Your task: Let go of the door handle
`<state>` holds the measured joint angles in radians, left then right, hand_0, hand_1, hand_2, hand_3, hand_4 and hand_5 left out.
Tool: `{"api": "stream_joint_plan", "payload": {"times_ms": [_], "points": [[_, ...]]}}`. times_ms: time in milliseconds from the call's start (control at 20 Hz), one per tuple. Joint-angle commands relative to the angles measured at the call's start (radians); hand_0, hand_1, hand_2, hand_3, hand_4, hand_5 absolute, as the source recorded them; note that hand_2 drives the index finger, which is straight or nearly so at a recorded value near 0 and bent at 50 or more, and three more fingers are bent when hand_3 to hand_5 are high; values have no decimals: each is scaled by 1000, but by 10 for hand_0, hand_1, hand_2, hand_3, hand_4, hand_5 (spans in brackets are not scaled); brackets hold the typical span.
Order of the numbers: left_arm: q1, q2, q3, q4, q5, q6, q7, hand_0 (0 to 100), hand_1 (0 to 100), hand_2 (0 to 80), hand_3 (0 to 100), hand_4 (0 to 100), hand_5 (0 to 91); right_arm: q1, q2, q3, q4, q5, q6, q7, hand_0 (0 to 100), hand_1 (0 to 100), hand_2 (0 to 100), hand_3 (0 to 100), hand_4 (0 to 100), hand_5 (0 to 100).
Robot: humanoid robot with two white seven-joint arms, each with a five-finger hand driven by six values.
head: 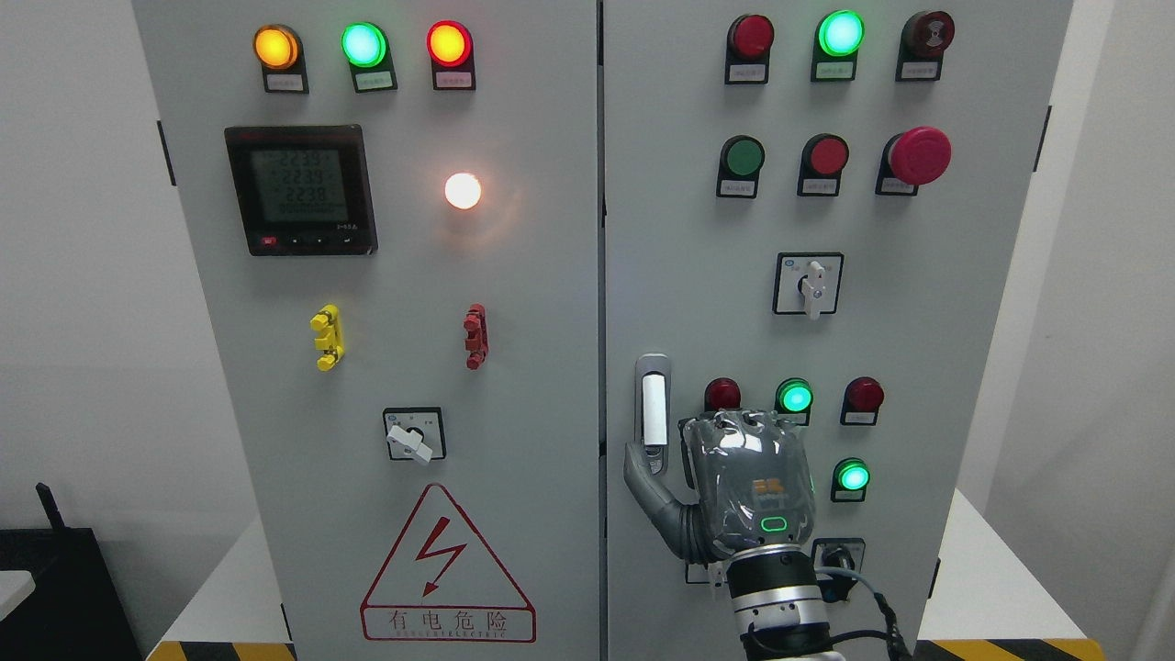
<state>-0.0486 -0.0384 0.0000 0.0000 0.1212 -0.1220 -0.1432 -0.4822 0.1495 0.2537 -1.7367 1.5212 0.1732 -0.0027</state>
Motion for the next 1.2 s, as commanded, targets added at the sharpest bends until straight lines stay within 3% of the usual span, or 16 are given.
{"api": "stream_joint_plan", "payload": {"times_ms": [0, 1150], "points": [[-1, 0, 11, 17, 0, 1, 1, 120, 389, 0, 0, 0, 0, 1, 1, 1, -4, 2, 0, 0, 426, 91, 959, 1000, 920, 914], [-1, 0, 11, 17, 0, 1, 1, 120, 389, 0, 0, 0, 0, 1, 4, 1, -4, 2, 8, 0, 428, 137, 964, 1000, 930, 921]]}}
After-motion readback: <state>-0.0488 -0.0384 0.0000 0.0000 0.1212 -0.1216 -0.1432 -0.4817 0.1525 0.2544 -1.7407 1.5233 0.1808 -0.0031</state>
